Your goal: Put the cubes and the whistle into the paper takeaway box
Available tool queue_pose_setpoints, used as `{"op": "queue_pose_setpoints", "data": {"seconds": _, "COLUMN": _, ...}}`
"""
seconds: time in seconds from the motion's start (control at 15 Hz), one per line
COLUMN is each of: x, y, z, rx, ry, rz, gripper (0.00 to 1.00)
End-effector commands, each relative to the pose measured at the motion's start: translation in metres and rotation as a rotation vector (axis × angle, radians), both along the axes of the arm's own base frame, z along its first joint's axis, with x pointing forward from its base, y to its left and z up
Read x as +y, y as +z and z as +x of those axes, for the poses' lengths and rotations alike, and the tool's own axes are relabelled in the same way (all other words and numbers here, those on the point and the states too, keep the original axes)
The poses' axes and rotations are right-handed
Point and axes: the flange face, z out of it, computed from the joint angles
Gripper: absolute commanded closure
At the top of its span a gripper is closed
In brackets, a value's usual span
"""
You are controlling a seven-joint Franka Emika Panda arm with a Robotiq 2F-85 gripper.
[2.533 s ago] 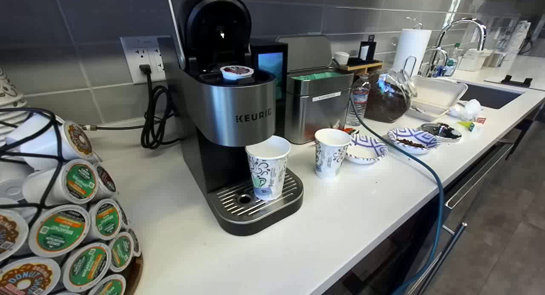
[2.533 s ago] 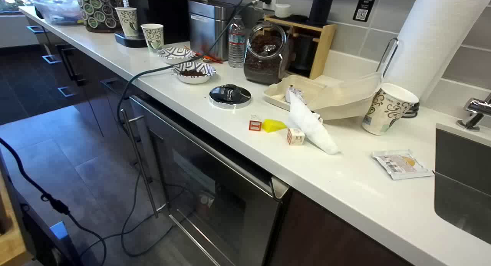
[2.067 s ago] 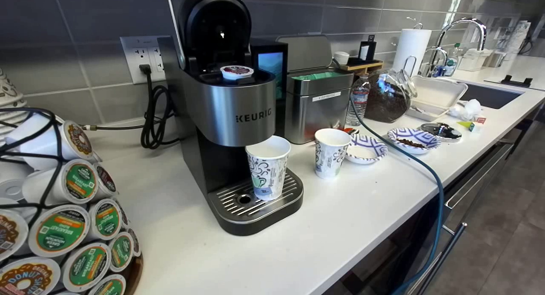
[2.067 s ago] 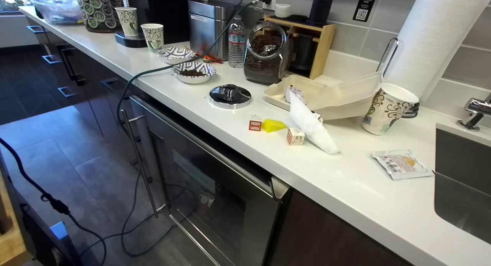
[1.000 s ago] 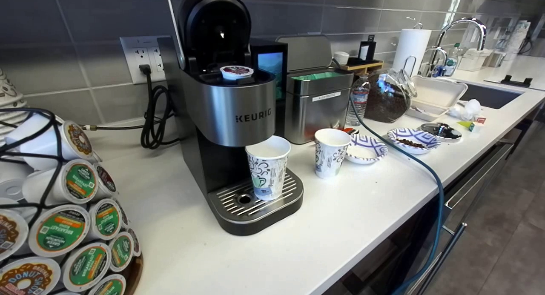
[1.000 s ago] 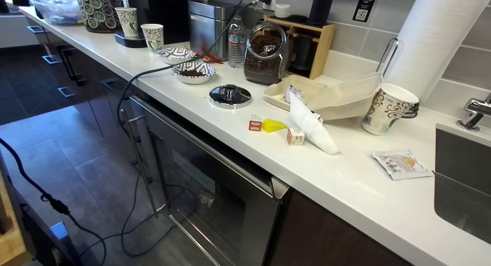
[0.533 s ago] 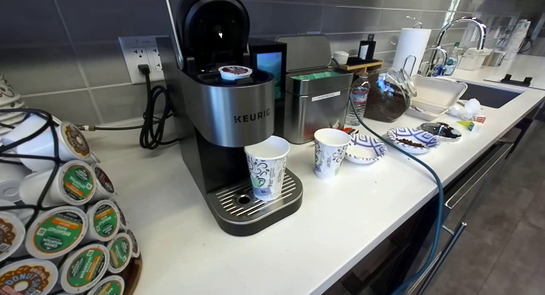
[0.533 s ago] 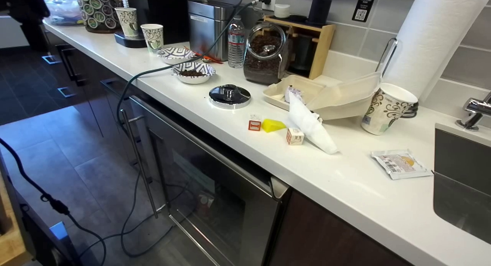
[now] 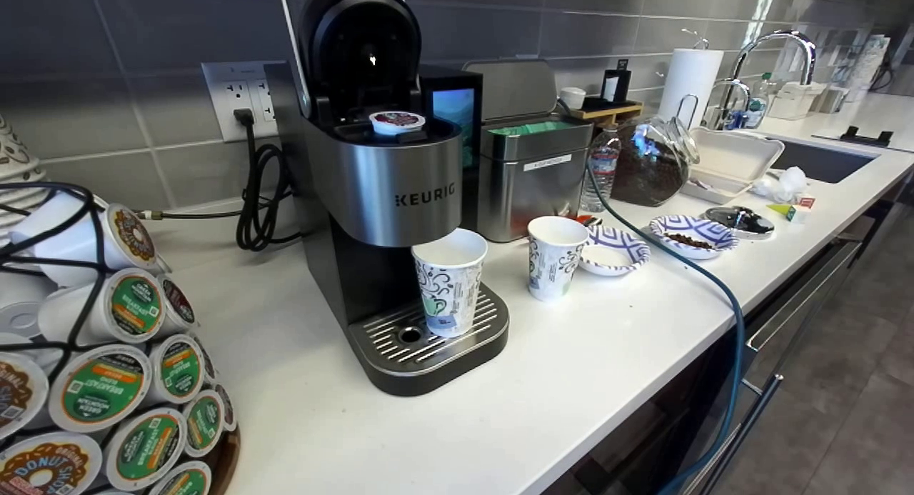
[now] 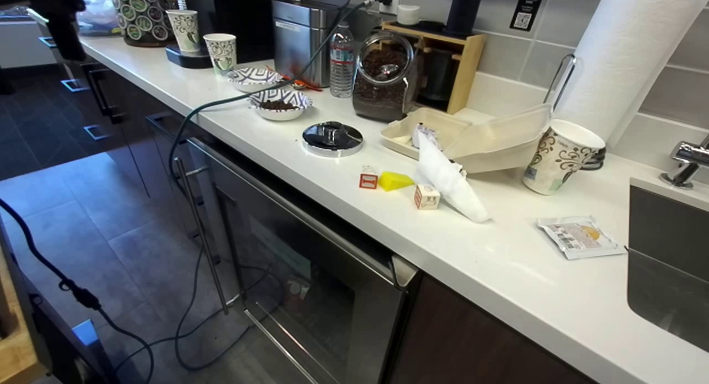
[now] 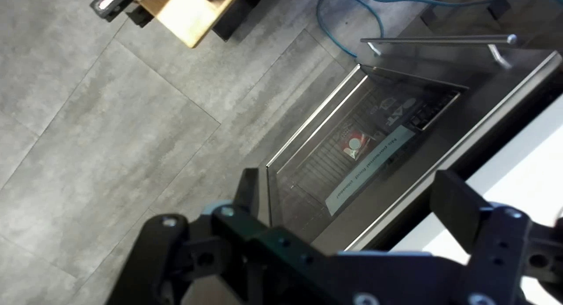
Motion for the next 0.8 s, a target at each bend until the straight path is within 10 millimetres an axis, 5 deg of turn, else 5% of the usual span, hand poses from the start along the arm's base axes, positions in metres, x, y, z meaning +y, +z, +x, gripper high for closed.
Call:
{"op": "queue_pose_setpoints", "data": {"seconds": 0.0, "x": -0.023, "y": 0.016, "z": 0.048, "rx": -0.016, "ry": -0.189, "rz": 0.042, "gripper": 0.00}}
{"op": "queue_pose_setpoints", "data": {"seconds": 0.27, "x": -0.078, "y": 0.021, "z": 0.091, "rx": 0.032, "ry": -0.368, "rz": -0.054, "gripper": 0.00}}
{"op": "queue_pose_setpoints", "data": {"seconds": 0.6, "x": -0.114, "y": 0.006, "z": 0.180, "rx": 0.071, "ry": -0.501, "rz": -0.109, "gripper": 0.00}}
{"op": "queue_pose_setpoints", "data": {"seconds": 0.73, "x": -0.123, "y": 0.001, "z": 0.209, "rx": 0.007, "ry": -0.382, "rz": -0.059, "gripper": 0.00}}
